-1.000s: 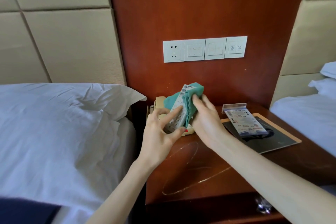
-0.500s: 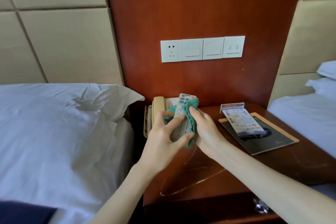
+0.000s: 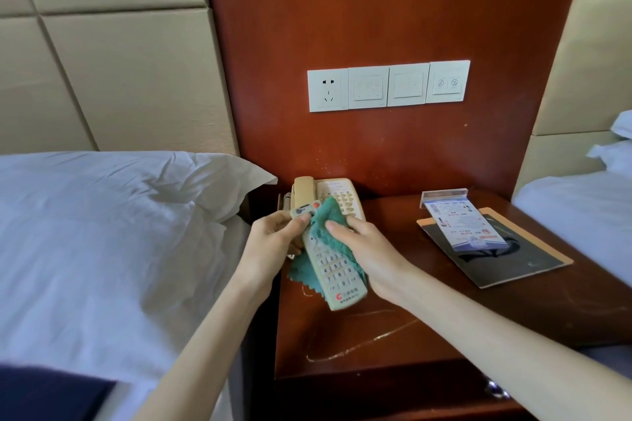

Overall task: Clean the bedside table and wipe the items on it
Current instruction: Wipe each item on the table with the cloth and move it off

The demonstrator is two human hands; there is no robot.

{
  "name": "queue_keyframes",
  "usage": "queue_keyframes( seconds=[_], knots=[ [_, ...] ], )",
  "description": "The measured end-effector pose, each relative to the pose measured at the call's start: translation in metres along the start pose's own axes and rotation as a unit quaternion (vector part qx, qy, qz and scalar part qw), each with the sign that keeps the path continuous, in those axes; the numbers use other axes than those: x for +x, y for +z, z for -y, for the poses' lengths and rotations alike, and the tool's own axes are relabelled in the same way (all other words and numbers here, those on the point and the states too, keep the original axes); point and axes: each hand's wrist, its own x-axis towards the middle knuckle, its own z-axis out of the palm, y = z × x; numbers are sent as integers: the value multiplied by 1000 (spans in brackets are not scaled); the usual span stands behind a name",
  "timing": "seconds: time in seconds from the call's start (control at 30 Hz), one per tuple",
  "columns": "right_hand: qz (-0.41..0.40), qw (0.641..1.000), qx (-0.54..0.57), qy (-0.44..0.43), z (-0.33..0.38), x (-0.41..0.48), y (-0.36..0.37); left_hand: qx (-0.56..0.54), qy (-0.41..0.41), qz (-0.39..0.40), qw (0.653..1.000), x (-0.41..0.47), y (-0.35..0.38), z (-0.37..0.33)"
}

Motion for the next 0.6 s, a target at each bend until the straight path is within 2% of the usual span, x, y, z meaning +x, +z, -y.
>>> queue_keyframes(
  seconds=[0.1,0.2,0.37,0.6],
  knots=[
    [20,999,27,32,2,1,0,-36,18,-24,999,1,1,-3],
    [66,994,61,65,3,-1,-2,-81,28,-84,993,4,-6,-8],
    [131,986,83,60,10,-7,-3,-110,81,-147,980,6,-13,-16],
    [24,998,1,-58,14,-7,-13,-114,113,-208,965,3,-2,-17]
  ],
)
